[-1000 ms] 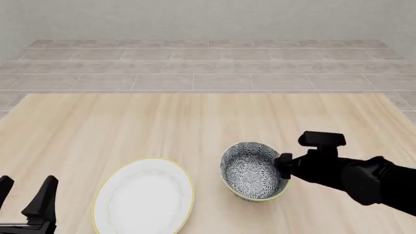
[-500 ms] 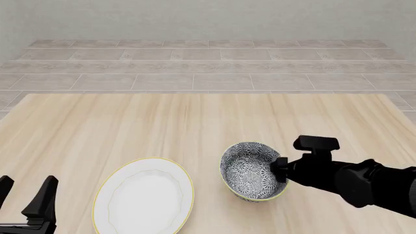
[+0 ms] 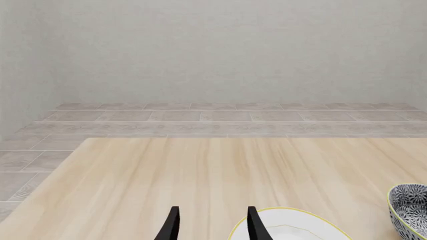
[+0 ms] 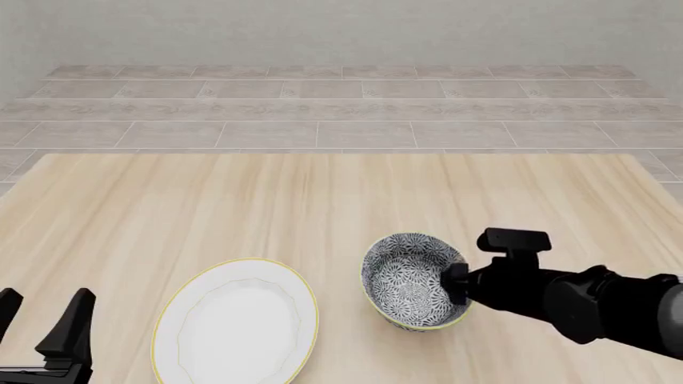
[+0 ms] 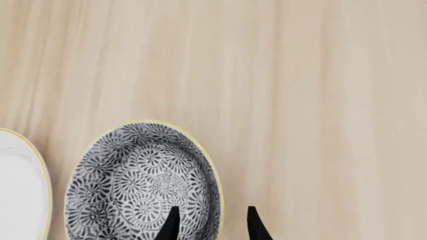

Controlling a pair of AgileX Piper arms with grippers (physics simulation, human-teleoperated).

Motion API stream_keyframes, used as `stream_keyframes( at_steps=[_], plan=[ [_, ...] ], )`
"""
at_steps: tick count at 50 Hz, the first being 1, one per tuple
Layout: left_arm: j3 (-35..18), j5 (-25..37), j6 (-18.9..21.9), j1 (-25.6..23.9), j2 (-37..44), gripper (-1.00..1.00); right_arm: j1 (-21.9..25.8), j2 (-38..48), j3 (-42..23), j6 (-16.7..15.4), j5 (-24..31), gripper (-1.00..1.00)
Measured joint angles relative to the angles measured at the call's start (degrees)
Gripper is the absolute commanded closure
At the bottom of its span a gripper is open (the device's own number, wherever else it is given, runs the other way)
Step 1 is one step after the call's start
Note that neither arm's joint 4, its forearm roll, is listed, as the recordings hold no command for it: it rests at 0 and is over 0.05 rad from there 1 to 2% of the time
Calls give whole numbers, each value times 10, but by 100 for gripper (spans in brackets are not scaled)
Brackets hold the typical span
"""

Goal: Put the bowl on the plate.

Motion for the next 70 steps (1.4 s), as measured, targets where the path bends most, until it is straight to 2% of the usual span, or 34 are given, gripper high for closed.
stream_keyframes(
  at_steps=[23,24,54,70],
  plan=[
    [0,0,0,0,0,-100,2,15,4,5,-13,-100],
    [0,0,0,0,0,-100,2,14,4,4,-13,100],
    [0,0,0,0,0,-100,-14,-7,2,-13,-5,100],
    [0,0,0,0,0,-100,-6,-18,3,18,-3,100]
  ],
)
